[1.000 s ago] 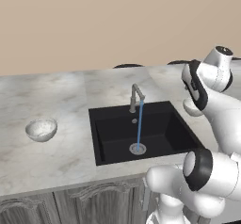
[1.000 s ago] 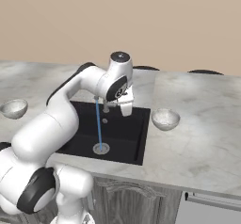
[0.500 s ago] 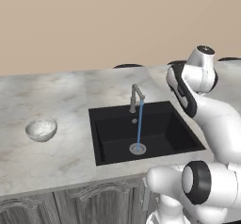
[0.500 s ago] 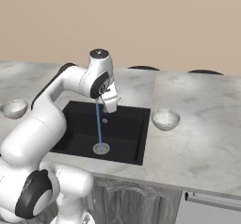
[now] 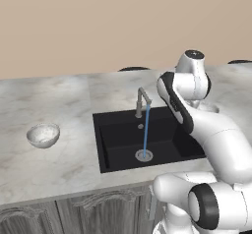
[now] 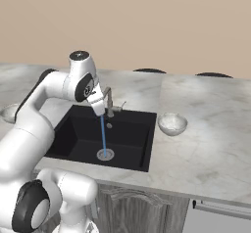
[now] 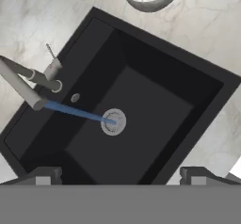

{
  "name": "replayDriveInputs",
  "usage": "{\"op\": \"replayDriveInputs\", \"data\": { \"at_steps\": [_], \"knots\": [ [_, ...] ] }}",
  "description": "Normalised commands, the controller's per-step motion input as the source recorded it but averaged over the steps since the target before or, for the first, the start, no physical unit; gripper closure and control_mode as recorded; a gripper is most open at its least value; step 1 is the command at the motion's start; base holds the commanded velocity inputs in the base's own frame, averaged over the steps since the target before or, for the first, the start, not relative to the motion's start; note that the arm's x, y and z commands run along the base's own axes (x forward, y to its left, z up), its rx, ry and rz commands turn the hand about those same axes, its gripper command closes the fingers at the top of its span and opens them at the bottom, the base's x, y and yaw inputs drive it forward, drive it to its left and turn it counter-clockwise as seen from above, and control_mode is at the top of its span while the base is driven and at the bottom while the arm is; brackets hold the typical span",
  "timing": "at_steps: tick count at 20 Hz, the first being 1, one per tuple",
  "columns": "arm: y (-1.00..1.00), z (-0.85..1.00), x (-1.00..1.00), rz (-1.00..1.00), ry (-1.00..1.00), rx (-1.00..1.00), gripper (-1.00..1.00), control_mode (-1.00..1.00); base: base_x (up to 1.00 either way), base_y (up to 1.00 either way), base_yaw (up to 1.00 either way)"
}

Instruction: Rinse each bowl for a few seconds and place them down in the sink or on the counter.

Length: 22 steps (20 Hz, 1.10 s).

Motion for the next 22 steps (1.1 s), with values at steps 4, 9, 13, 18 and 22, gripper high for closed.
{"op": "replayDriveInputs", "data": {
  "at_steps": [4, 9, 13, 18, 22],
  "knots": [
    [0.64, 0.00, 0.00, 0.11, 0.05, -0.01, -1.00, -1.00, 0.00, 0.00, 0.00],
    [0.63, 0.00, -0.01, 0.13, 0.08, 0.00, -1.00, -1.00, 0.00, 0.00, 0.00],
    [0.56, 0.00, 0.01, 0.15, 0.12, -0.01, -1.00, -1.00, 0.00, 0.00, 0.00],
    [0.64, -0.02, 0.04, 0.15, 0.10, -0.03, -1.00, -1.00, 0.00, 0.00, 0.00],
    [0.67, -0.05, 0.06, 0.13, 0.07, -0.03, -1.00, -1.00, 0.00, 0.00, 0.00]
  ]
}}
